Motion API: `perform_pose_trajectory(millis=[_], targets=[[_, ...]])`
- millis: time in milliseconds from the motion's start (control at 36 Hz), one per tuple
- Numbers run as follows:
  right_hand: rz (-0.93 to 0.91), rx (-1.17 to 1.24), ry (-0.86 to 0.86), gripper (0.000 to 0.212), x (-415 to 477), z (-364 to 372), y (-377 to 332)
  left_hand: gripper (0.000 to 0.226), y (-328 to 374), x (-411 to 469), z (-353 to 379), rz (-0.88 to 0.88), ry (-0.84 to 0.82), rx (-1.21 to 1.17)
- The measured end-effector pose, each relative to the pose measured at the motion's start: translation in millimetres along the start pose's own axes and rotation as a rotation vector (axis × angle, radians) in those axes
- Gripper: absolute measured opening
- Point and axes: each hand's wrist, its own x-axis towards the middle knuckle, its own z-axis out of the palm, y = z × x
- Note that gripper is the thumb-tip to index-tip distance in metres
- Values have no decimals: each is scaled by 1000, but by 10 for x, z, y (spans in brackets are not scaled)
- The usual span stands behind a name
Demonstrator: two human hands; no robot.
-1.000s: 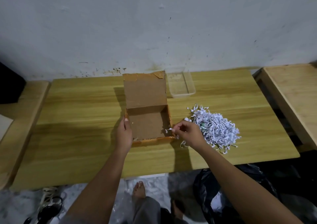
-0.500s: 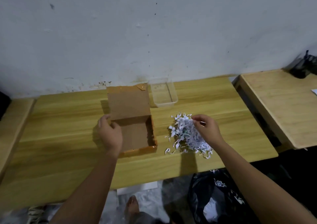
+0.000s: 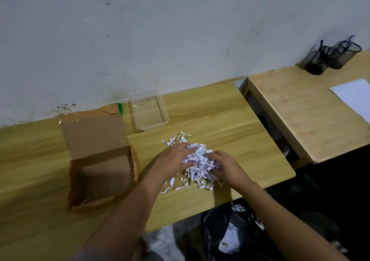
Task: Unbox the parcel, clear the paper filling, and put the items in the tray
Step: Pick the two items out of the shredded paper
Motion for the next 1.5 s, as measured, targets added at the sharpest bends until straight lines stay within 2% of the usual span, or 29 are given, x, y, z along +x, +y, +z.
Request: perform_pose_trajectory(millis=[56,111,306,444,556,611,694,778,833,917,1000,1083,1194,1361,1500], targets=[[19,36,46,47,8,-90,47,46,-46,24,-21,-2,90,-27],[55,91,95,44,31,-178,86,51,-73,28,-50,-15,123,-70],[163,253,351,36,178,-458,96,30,-188,78,-147,-211,359,-251],[336,242,456,35,222,-427,258,33,-366,34,-102,-426,434,-279],[419,159,443,42,160,-354,334,40,-440,-47,-39,-586,466,-300],[374,77,439,44,133,-317,314,43,-367,-81,-17,-576,531,-317],[254,-8,450,46,121,-259,173,45,-172,-116,-26,-445,633,-303],[86,-41,411,43,175,-150,-6,39,-20,-125,-1,-225,508,-232],[-26,-50,351,36,229,-60,-91,37,-15,-119,57,-155,419,-163],[-155,-46,216,33,282,59,-186,36,-76,-139,133,-226,428,-178],[-209,-91,99,32,350,132,-195,37,-164,-174,200,-315,422,-129],[-170,-47,85,28,401,124,-152,40,-209,-190,258,-338,372,-52],[-54,55,152,25,367,21,-62,43,-250,-203,320,-358,316,-24],[56,-2,154,25,120,-113,291,47,-294,-200,391,-356,273,66],[10,8,240,20,63,-150,284,48,-262,-220,385,-376,270,102]])
